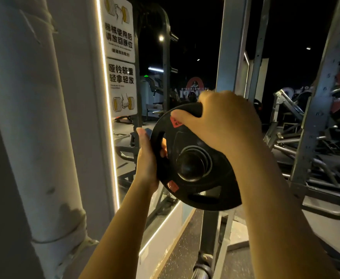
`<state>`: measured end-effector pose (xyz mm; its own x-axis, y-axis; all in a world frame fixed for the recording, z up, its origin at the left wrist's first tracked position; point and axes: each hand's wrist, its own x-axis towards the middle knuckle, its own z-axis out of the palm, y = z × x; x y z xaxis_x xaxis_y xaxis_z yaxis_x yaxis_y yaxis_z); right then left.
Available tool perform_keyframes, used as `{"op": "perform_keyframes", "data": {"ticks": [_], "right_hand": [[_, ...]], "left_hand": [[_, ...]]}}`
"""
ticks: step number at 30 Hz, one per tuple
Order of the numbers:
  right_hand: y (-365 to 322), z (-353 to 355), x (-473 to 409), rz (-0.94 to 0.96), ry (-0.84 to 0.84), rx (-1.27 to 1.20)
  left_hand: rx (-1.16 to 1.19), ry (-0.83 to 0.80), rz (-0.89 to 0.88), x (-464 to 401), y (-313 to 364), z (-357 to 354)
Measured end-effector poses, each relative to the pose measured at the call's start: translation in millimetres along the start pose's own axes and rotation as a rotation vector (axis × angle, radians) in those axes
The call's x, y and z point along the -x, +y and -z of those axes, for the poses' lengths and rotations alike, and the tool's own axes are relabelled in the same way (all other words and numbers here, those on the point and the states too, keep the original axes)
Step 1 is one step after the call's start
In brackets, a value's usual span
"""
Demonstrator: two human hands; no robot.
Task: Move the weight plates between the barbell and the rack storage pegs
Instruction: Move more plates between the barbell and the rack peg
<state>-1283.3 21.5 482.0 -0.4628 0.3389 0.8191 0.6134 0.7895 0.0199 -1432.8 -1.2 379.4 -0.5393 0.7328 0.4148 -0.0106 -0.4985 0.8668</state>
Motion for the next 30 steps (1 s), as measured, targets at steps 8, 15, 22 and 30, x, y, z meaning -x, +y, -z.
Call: {"op": "perform_keyframes", "data": {"ticks": [8, 15, 22, 30], "right_hand": [[21, -15, 62, -0.322, 0.265, -0.531], [26, -6, 46, -0.3, 0.106, -0.522], [19, 5, 23, -0.212, -0.069, -0.387], [-35, 5, -36, 0.135, -0.384, 0.121]], "left_hand": [[-0.453, -0.166, -0.289, -21, 65, -16], [-0.392, -0.048, -0.274, -13, 53, -12], [-0.227, 0.057, -0.111, 2, 39, -9], [0.351, 0.174, 0.106, 42, -30, -11]]}}
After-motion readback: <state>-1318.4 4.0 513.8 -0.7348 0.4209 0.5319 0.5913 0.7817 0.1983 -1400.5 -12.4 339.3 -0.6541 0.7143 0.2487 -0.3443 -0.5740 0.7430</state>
